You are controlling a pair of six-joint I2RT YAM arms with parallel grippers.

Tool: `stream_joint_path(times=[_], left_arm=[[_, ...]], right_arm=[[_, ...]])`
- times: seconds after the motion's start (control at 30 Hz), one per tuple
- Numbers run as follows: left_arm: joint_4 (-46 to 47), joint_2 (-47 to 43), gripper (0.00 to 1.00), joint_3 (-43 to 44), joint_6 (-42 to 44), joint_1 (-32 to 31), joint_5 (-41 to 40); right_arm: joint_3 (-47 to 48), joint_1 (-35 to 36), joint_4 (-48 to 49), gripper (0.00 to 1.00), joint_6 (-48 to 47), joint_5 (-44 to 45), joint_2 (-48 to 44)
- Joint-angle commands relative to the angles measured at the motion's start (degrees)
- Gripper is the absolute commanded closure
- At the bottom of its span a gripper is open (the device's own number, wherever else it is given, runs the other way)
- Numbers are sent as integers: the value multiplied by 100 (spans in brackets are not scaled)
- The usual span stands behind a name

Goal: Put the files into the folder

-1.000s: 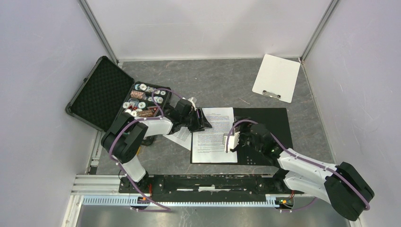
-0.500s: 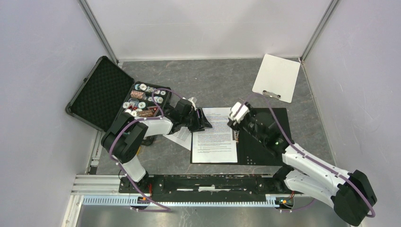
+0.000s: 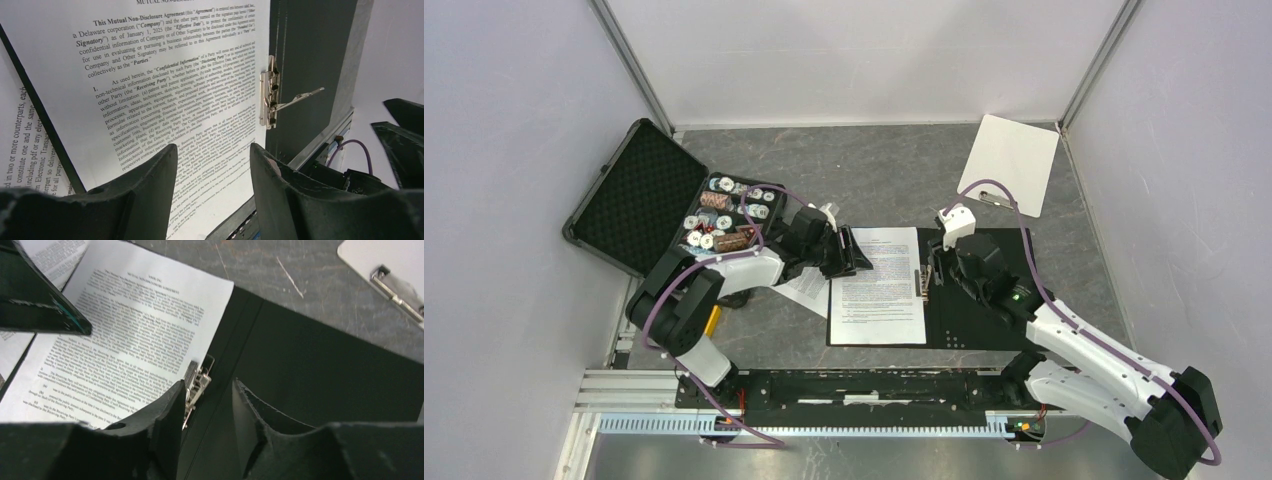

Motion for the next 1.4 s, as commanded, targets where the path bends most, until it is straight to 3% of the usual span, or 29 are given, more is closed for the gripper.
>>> stream_joint_path(times=[0.0,0.53,1.37], left_arm=[[-195,-293,38,-13,128,-20,-171],[-95,87,38,-198,209,-16,-318],[54,174,38,-294,158,-15,-325]], right_arm=[[44,0,-195,59,352,1,112],[37,-147,381,73,366,-177,1113],[-141,-391,1021,79,266,-458,1492]])
